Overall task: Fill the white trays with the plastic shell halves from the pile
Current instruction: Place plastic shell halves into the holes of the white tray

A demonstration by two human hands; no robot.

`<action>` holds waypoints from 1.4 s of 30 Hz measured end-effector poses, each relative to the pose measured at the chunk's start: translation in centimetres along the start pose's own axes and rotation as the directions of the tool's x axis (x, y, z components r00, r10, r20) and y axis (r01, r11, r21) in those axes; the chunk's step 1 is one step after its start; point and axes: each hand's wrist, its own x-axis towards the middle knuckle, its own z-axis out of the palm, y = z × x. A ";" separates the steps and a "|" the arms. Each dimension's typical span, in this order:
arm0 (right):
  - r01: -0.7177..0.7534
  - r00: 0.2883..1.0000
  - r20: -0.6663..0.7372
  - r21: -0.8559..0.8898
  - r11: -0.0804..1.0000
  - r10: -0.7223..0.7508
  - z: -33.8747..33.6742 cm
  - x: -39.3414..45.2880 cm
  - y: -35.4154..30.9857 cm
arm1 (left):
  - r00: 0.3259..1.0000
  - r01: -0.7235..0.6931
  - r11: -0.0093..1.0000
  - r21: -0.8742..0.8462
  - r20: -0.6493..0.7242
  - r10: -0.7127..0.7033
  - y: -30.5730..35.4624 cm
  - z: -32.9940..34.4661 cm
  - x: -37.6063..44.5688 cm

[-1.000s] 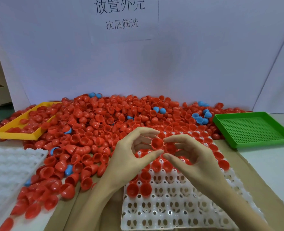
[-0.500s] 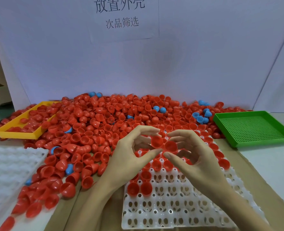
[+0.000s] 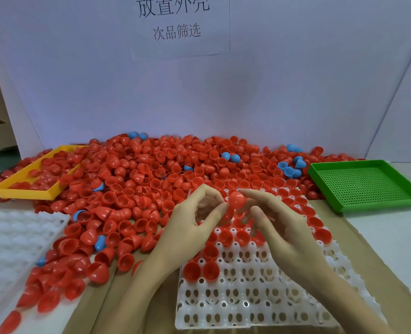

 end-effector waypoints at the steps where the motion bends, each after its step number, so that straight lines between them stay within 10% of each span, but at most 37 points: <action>1: 0.011 1.000 0.010 -0.009 1.000 -0.011 0.1 0.0 -0.1 | 1.000 0.019 1.000 -0.024 0.020 -0.018 0.0 0.0 0.0; 16: -0.311 0.943 -0.006 0.333 0.890 0.332 0.6 -0.1 -0.4 | 0.979 0.140 0.971 -0.195 0.174 -0.106 0.8 0.3 -0.2; 23: -0.066 0.987 -0.154 -0.118 0.991 0.047 1.5 -0.4 -0.3 | 0.961 0.274 0.887 -0.372 0.135 -0.240 0.4 0.6 -0.1; 29: 0.259 0.964 0.060 -0.416 0.871 -0.258 1.0 -0.2 -0.1 | 0.924 0.377 0.806 -0.456 0.127 -0.360 -0.3 0.5 0.1; 42: 0.049 0.997 -0.045 -0.293 0.955 -0.065 1.1 -0.4 0.7 | 0.912 0.390 0.724 -0.569 0.129 -0.391 -0.8 -0.2 0.6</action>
